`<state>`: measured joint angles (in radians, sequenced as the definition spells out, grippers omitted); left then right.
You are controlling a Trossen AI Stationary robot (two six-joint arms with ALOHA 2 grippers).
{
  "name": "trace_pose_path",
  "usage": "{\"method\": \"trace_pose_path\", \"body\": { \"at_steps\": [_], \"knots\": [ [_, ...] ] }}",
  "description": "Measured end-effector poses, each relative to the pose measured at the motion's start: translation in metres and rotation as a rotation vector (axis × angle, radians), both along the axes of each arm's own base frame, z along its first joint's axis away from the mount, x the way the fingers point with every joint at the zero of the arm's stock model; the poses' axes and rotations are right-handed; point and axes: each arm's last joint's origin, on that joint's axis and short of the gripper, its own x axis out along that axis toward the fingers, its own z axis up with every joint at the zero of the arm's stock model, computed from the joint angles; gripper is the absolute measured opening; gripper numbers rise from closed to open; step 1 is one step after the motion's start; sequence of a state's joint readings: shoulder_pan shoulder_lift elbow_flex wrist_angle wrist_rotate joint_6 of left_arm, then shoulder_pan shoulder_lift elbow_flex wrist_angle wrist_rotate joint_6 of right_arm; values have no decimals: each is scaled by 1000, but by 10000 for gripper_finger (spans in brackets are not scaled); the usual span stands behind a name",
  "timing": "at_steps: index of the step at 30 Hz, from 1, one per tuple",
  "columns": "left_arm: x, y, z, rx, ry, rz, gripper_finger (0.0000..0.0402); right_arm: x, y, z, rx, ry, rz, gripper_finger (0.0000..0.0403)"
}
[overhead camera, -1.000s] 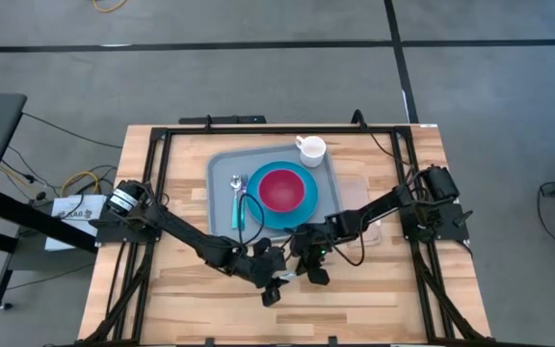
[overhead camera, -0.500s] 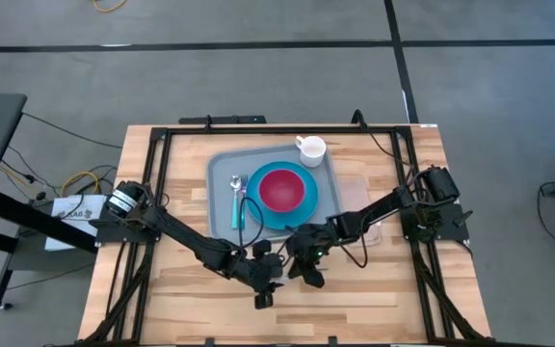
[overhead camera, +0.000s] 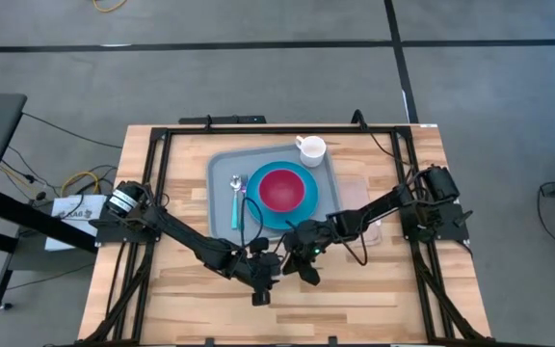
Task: Set up tray
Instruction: Put the knife to the left side of the spoon on the tray
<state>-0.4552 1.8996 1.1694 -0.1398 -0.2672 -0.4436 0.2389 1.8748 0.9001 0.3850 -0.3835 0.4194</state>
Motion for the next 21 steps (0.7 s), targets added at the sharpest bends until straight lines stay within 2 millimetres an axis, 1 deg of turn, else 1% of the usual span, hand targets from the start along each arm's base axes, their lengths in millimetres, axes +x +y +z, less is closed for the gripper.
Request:
{"method": "trace_pose_path", "body": {
  "at_steps": [4, 12, 16, 21],
  "knots": [
    [1, 0, 1, -13, -10, 9, 140, -1, 0, -1, -2, 8, 2, 13],
    [5, 2, 3, -47, -41, 36, 64, -1, 1, -1, 0, 7, 4, 14],
    [5, 2, 3, -105, -34, 86, 20, -1, 1, 0, 3, 8, 10, 32],
    [3, -2, 3, -227, -31, 206, 17, -1, 0, 2, 19, 10, 30, 61]
  ]
}}
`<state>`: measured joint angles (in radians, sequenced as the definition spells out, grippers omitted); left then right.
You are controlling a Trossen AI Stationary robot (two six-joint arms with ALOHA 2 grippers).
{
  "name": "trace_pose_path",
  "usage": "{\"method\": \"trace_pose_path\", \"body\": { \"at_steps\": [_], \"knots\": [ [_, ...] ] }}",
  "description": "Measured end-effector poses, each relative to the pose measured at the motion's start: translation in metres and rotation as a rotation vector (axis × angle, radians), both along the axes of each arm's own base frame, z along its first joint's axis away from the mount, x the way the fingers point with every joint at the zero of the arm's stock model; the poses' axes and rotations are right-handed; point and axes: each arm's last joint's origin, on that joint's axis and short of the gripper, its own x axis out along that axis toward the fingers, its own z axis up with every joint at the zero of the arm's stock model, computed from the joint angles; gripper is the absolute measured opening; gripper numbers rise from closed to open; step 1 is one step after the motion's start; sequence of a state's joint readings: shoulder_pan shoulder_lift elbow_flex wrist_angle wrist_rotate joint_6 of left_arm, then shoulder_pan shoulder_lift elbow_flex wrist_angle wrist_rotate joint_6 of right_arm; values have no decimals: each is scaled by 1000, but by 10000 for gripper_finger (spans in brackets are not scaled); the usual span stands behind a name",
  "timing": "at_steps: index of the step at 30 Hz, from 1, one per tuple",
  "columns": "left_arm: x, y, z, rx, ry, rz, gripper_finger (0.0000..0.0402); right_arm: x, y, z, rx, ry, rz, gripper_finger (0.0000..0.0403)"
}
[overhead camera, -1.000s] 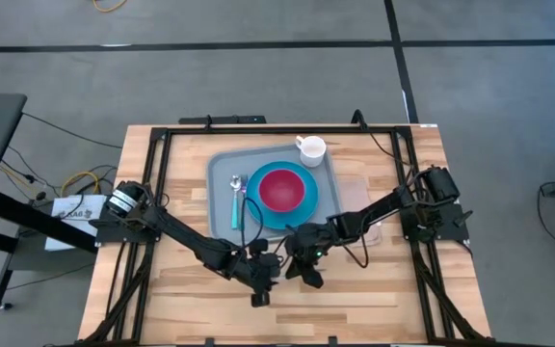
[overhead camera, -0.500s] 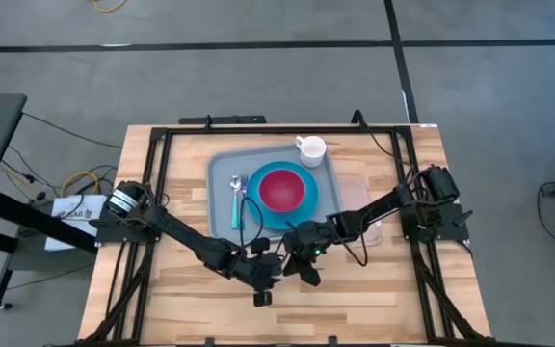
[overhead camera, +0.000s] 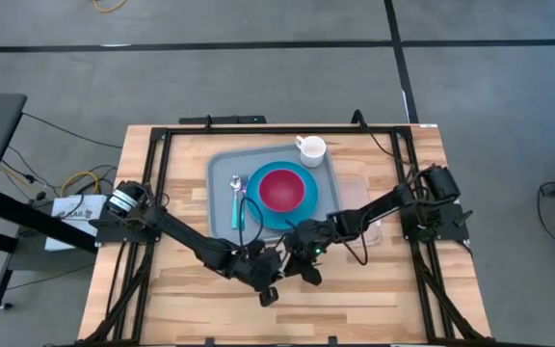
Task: Set up tray
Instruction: Put the knife to the left side of the spoon on the tray
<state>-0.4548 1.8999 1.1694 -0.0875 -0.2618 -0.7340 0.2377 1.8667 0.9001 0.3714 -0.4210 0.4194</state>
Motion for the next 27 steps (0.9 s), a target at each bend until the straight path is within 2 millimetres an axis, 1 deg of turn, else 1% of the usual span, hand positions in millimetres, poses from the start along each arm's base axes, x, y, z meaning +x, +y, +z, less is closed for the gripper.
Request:
{"method": "trace_pose_path", "body": {
  "at_steps": [7, 10, 13, 15, 17, 20, 22, 25, 27],
  "knots": [
    [-8, -16, 0, -100, 2, 72, 17, 0, -5, 8, 45, -16, 55, 68],
    [-12, -26, 1, -164, -15, 136, 17, -4, -10, 13, 53, 22, 64, 68],
    [-18, -39, 4, -207, -71, 202, 17, -9, -16, 27, 26, 15, 61, 68],
    [-23, -47, 7, -251, -95, 265, 17, -13, -16, 37, 3, -20, 70, 68],
    [-31, -52, 13, -259, -111, 316, 17, -19, -14, 50, -20, -54, 85, 67],
    [-52, -55, 27, -180, -142, 405, 17, -30, -12, 71, -54, -120, 124, 66],
    [-71, -52, 43, -114, -169, 470, 17, -39, -13, 84, -82, -137, 146, 66],
    [-102, -39, 67, -30, -191, 577, 17, -56, -17, 100, -131, -140, 172, 66],
    [-120, -28, 76, 23, -189, 650, 19, -66, -20, 111, -158, -141, 147, 66]
  ]
}}
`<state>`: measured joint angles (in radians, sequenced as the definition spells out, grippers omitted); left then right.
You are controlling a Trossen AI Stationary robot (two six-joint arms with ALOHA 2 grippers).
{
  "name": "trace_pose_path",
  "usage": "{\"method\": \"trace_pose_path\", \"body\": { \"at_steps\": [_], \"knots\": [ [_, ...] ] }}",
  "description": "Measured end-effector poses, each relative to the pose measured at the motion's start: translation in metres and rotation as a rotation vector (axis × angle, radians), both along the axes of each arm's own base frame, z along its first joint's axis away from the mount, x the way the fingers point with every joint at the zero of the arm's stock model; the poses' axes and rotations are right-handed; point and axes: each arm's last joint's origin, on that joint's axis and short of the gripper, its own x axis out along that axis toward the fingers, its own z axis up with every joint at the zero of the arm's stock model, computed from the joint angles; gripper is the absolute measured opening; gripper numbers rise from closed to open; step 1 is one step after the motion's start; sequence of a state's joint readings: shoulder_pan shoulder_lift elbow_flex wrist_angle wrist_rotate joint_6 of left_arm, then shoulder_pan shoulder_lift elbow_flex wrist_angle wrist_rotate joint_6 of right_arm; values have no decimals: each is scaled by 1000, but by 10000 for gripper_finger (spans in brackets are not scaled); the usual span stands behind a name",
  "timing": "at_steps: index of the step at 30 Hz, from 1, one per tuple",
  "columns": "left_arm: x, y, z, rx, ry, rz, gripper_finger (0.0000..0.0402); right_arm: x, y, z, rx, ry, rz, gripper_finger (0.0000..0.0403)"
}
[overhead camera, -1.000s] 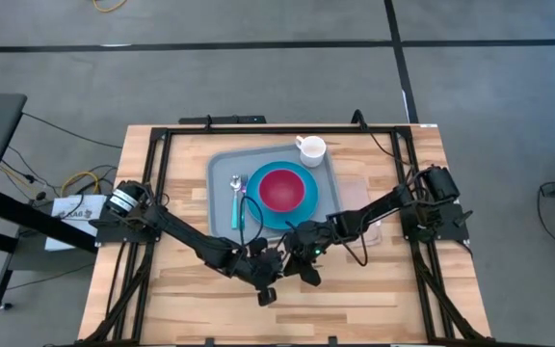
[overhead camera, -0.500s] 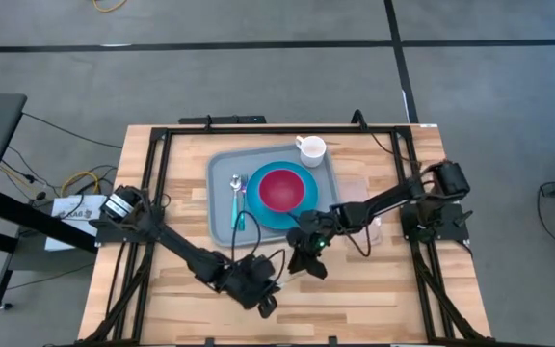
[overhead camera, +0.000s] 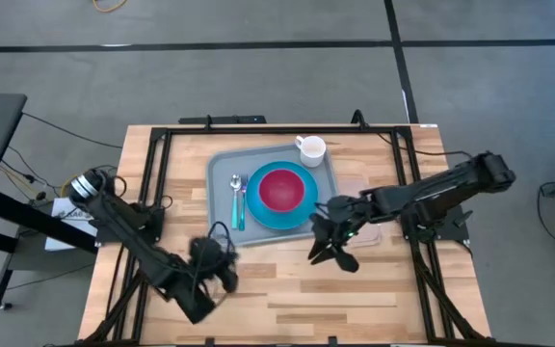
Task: Set up tray
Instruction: Put the knife to the left side of the spoon on the tray
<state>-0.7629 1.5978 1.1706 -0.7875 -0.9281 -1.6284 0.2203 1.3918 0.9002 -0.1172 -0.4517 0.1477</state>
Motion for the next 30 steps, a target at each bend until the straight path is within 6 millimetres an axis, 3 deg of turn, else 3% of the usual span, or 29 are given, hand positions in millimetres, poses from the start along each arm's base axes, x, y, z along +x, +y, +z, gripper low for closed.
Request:
{"method": "trace_pose_path", "body": {
  "at_steps": [3, 5, 9, 13, 19, 23, 30],
  "knots": [
    [-16, 18, 5, 49, -14, 138, 24, -16, -5, 16, -61, -24, -57, 66],
    [-23, 27, -3, 50, -12, 213, 25, -26, -7, 25, -112, -53, -86, 66],
    [-36, 42, -42, -18, -73, 350, 27, -42, -11, 36, -205, -81, -158, 66],
    [-44, 55, -84, -58, -296, 388, 28, -53, -14, 42, -242, -86, -190, 66],
    [-53, 84, -126, -118, -539, 465, 21, -59, -15, 44, -259, -78, -178, 66],
    [-58, 100, -139, -138, -580, 523, 28, -59, -15, 42, -266, -61, -174, 66],
    [-52, 120, -145, -216, -484, 630, 27, -59, -17, 41, -287, -62, -168, 66]
  ]
}}
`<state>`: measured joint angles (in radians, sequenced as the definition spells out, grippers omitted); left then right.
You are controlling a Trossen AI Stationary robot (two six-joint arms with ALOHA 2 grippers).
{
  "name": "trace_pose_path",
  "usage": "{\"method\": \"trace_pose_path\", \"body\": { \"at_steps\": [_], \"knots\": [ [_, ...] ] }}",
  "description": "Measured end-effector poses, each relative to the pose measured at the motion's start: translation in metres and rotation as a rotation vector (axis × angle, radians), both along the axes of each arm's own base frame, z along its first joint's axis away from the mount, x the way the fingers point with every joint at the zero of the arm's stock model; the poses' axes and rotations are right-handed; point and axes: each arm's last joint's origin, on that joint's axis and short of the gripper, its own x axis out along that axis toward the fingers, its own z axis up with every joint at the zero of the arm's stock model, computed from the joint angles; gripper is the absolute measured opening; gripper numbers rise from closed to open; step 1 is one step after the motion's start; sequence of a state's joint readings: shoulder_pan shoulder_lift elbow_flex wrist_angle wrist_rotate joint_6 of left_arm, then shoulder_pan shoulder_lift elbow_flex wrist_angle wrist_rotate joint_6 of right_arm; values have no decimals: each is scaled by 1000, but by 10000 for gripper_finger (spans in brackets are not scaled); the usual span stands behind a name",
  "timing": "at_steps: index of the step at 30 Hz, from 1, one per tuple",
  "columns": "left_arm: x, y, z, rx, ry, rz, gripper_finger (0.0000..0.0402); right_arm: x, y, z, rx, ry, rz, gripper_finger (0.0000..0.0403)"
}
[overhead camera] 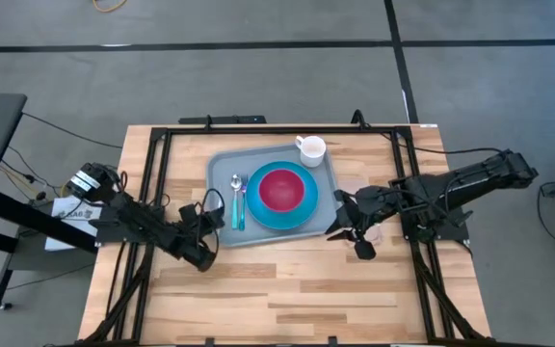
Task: Set up tray
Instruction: Put the knife to the left side of the spoon on the tray, then put the napkin on the right side of the plate on the tray
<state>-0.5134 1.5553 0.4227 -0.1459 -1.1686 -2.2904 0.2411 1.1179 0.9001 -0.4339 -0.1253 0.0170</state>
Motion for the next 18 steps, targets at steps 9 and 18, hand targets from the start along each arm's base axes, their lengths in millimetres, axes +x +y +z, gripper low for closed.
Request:
{"method": "trace_pose_path", "body": {
  "at_steps": [9, 18],
  "knots": [
    [7, 12, -1, -81, 54, 35, 60, 1, -3, 0, -20, -2, 1, 66],
    [9, 14, -2, -109, 115, 11, 84, 0, -3, -1, -22, -2, 3, 66]
  ]
}}
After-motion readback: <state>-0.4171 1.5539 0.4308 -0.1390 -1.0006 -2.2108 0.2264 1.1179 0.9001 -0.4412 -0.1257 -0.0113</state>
